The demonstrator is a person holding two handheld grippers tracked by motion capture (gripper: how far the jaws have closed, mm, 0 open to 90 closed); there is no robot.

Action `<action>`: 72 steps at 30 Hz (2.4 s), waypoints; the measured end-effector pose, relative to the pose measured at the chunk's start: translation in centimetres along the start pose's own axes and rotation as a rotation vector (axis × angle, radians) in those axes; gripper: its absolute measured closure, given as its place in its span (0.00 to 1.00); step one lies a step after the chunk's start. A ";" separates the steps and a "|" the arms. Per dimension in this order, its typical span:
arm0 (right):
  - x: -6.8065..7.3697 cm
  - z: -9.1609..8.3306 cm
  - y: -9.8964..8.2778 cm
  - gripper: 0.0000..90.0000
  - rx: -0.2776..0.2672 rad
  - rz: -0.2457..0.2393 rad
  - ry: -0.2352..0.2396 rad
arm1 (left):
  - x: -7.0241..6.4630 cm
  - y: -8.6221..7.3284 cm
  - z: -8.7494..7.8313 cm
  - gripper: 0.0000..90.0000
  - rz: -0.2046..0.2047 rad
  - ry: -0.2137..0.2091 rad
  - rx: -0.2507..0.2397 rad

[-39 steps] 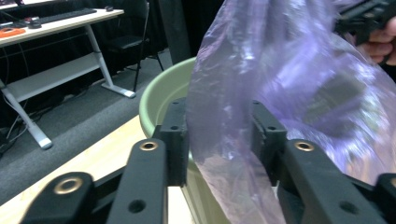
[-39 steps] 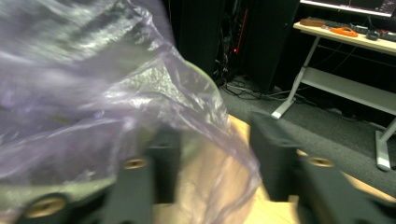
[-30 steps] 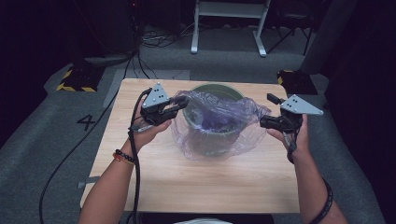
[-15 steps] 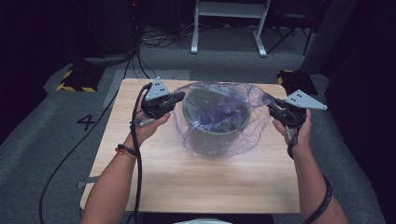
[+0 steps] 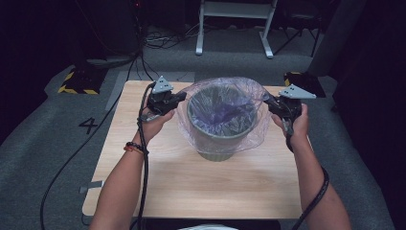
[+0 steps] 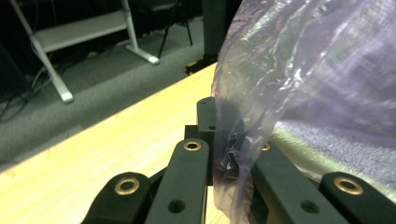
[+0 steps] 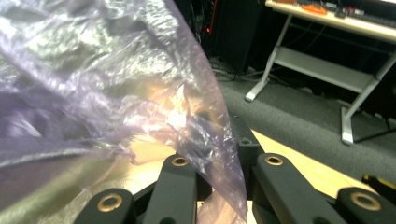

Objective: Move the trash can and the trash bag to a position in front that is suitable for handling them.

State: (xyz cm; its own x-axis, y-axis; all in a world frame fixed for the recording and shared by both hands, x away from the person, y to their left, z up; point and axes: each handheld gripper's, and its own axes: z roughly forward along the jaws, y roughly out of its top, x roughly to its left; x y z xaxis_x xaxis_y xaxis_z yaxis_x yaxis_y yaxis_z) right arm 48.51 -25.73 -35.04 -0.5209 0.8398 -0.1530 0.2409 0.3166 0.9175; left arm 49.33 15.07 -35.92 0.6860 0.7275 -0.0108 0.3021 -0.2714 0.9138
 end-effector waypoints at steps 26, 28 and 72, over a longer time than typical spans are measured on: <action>-1.0 4.4 -6.1 0.93 0.177 0.096 0.056 | 1.1 -5.7 5.1 0.97 -0.123 -0.040 0.164; -0.9 4.4 -6.6 0.93 0.188 0.088 0.065 | 1.1 -6.3 5.2 0.97 -0.130 -0.056 0.181; 0.2 -2.4 -3.9 0.33 -0.026 -0.058 0.118 | -5.7 -7.4 -3.1 0.25 0.148 -0.199 0.008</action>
State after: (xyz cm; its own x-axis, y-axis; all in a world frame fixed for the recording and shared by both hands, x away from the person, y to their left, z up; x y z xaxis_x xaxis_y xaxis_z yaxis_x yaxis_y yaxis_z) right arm 45.54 -27.80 -37.76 -0.6266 0.7621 -0.1629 0.1871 0.3500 0.9179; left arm 41.12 14.90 -41.35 0.8400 0.5410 0.0421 0.1933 -0.3707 0.9084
